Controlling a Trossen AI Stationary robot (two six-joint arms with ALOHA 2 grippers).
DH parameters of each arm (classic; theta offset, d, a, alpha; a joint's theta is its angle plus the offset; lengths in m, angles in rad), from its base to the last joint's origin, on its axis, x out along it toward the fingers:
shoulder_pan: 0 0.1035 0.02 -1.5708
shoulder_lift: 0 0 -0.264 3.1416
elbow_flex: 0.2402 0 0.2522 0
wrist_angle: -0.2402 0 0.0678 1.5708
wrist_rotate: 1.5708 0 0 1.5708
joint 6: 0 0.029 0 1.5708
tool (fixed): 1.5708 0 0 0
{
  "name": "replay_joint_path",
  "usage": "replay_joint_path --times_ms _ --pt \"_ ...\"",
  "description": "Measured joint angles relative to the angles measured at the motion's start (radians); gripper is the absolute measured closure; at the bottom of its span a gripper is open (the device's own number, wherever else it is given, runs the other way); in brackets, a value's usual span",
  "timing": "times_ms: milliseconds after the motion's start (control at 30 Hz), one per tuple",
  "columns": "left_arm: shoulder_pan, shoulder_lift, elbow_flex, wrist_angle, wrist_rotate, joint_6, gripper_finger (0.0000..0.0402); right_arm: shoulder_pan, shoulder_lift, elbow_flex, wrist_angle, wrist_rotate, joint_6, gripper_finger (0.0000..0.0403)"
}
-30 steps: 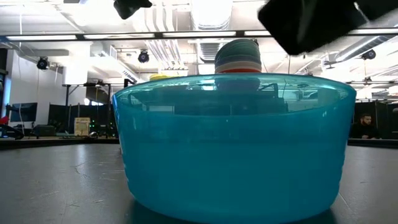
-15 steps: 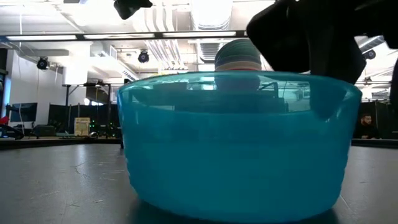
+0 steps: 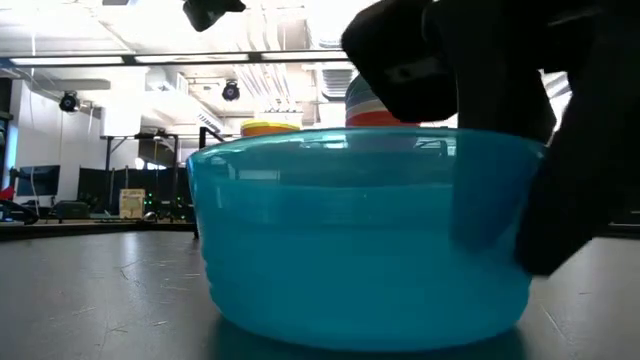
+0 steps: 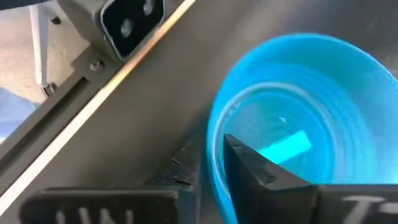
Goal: Place and stack bowls onto a shelf
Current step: Stack the blue bowl on top of the yellow bowl
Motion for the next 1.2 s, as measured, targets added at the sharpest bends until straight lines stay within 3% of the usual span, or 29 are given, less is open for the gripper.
replay_joint_path --times_ms 167,367,567,867,1033,1200 --pt "0.0 0.0 0.0 -0.003 0.045 0.016 0.0294 -0.009 0.031 0.051 -0.056 -0.025 0.015 0.0389" --pt "-0.023 -0.004 0.0 -0.052 0.14 0.048 0.0294 -0.013 0.011 0.108 -0.252 -0.026 0.09 0.0394" --pt "-0.123 0.004 -0.013 -0.044 0.235 0.147 0.0294 -0.019 -0.11 0.125 -0.338 -0.027 0.089 0.0394" --pt "-0.333 0.073 -0.015 0.121 0.236 0.227 0.0294 -0.066 -0.319 0.123 -0.222 -0.083 0.077 0.0394" --pt "-0.423 0.14 -0.015 0.218 0.235 0.288 0.0294 -0.097 -0.373 0.123 -0.037 -0.215 0.026 0.0394" --pt "-0.481 0.202 -0.015 0.295 0.235 0.332 0.0294 -0.125 -0.398 0.123 0.001 -0.299 0.014 0.0394"
